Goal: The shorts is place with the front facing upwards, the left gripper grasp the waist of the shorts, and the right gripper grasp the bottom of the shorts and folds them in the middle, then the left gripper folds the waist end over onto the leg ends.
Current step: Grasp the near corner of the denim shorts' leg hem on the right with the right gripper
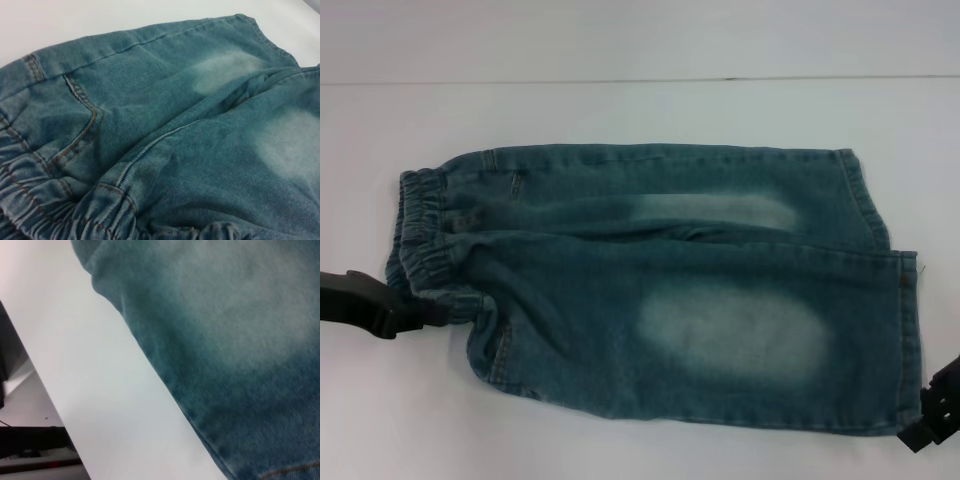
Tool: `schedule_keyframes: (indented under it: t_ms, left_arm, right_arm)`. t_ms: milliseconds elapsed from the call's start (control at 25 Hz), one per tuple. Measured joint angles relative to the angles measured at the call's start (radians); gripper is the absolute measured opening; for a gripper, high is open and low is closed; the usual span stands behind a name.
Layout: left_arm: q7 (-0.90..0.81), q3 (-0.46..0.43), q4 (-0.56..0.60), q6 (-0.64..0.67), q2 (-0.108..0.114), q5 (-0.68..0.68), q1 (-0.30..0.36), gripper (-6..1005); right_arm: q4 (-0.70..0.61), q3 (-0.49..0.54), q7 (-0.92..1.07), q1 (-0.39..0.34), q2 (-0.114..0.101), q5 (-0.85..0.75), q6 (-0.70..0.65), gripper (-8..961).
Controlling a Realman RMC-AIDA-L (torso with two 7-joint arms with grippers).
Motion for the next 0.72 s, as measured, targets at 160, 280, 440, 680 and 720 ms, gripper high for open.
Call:
schedule_keyframes:
  t_ms: [160,280,440,680,720]
  left_arm:
    - [0.001,0.000,0.000,0.000,0.000,0.000,0.000,26]
    - [0.001,0.000,0.000,0.002,0.000,0.000,0.000,26]
    - [0.001,0.000,0.000,0.001,0.001,0.000,-0.001,26]
    - [0.003,0.000,0.000,-0.001,0.000,0.000,0.001,25]
    - [0.003,0.000,0.000,0.000,0.000,0.000,0.001,25]
  right_arm:
    - [0.000,-0.004,-0.006,0.000,0.002,0.019,-0.002,696]
    - [0.000,-0.002,-0.015,0.001,0.006,0.020,0.001,693]
    - [-0.004,-0.007,-0.035,0.003,0.021,0.018,0.000,653]
    - [-0.008,-0.010,-0.037,0.005,0.028,0.016,0.013,425]
    - [-0.009,-0.010,-0.037,0.006,0.028,0.016,0.015,377]
